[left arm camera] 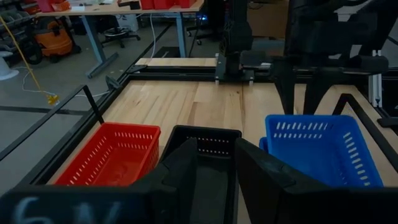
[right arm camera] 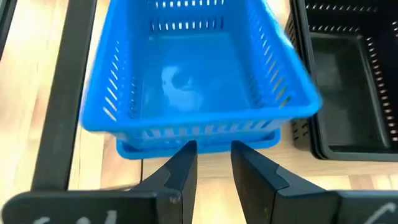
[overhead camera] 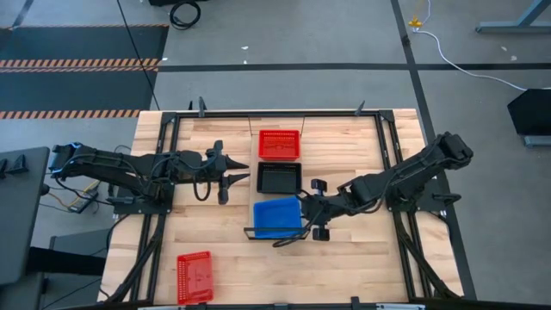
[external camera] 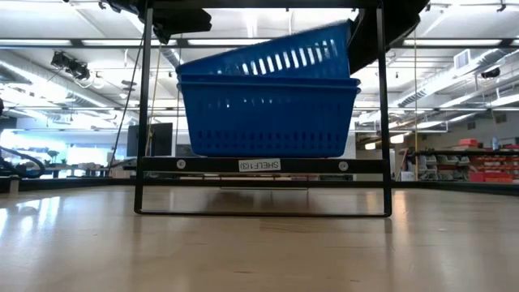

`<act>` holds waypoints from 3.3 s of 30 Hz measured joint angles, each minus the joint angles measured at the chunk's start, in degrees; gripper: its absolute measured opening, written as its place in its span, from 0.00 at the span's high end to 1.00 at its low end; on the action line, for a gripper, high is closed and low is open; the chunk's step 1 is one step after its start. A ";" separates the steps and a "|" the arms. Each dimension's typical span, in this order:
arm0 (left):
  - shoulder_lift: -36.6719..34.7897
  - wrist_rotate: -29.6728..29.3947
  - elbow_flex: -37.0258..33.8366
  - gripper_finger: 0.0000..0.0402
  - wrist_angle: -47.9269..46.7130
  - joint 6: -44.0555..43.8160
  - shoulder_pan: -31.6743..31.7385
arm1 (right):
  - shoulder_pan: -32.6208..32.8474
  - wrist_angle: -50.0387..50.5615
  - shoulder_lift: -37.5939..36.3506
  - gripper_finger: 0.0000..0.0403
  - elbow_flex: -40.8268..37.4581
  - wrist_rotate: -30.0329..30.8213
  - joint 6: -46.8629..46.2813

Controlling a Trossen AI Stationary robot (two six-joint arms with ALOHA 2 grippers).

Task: Stack baskets on shelf by color
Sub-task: Stack the blue bin on top of the blue bin on the shelf, then stack the red bin on top of the red bin on the shelf

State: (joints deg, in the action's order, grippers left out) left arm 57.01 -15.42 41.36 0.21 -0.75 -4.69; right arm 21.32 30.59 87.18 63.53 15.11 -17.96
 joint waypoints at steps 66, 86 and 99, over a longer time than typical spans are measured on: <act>-0.02 0.30 1.37 0.71 -3.36 -8.66 -14.11 | -12.20 19.34 -4.13 0.74 0.00 10.70 2.54; 9.12 -6.79 1.40 0.71 -13.79 -41.66 -41.61 | -7.00 28.17 -4.13 0.74 -5.35 10.69 -6.21; 18.62 -1.39 1.83 0.71 -13.57 -48.00 -47.60 | -3.68 28.74 -4.13 0.74 -6.75 10.64 -11.99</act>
State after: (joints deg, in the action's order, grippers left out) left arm 75.64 -16.81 43.19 -13.37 -48.75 -52.29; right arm 17.64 59.33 83.05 56.77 25.76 -29.95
